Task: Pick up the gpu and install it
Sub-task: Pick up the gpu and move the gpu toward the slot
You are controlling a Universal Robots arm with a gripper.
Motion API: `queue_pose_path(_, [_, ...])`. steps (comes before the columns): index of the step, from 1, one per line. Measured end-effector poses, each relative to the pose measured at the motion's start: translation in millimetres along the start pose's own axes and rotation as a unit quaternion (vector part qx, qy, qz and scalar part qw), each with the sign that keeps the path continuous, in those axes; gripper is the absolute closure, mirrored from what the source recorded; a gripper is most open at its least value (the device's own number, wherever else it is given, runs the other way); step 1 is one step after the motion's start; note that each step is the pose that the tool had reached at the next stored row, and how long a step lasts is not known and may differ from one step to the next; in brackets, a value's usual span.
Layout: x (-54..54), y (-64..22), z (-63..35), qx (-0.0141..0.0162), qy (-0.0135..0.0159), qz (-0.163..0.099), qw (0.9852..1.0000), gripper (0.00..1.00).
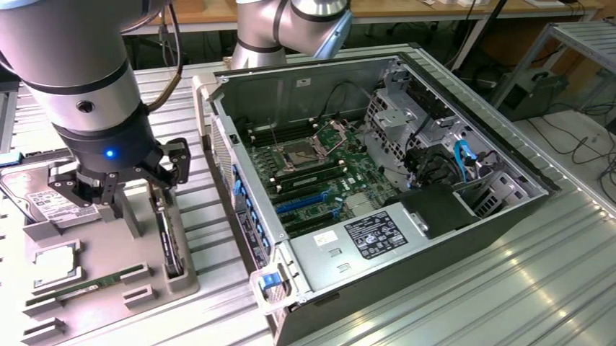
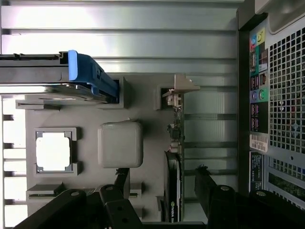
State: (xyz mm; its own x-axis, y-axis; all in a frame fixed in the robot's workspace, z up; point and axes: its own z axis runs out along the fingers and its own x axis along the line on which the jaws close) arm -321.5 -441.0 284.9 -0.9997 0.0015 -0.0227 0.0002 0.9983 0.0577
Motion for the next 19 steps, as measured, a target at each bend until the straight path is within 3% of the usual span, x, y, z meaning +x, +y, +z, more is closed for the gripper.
queue_pose_path(2, [0.0,-2.3,0.4,-0.002,-0.0001,0.0,1.0,0.34])
queue_pose_path(10, [-0.2,-8.9,4.4,-0.0024,0.0017,0.0,1.0,0.34])
queue_pose_path(14, [-0.3,-10.0,8.3,-0.0023,0.0058,0.0,1.0,0.34])
queue_pose_path(17, [-1.1,-10.7,12.2,-0.0023,0.0124,0.0,0.9999,0.34])
queue_pose_path(19, [-1.8,-10.9,14.0,-0.0023,0.0152,0.0,0.9999,0.34])
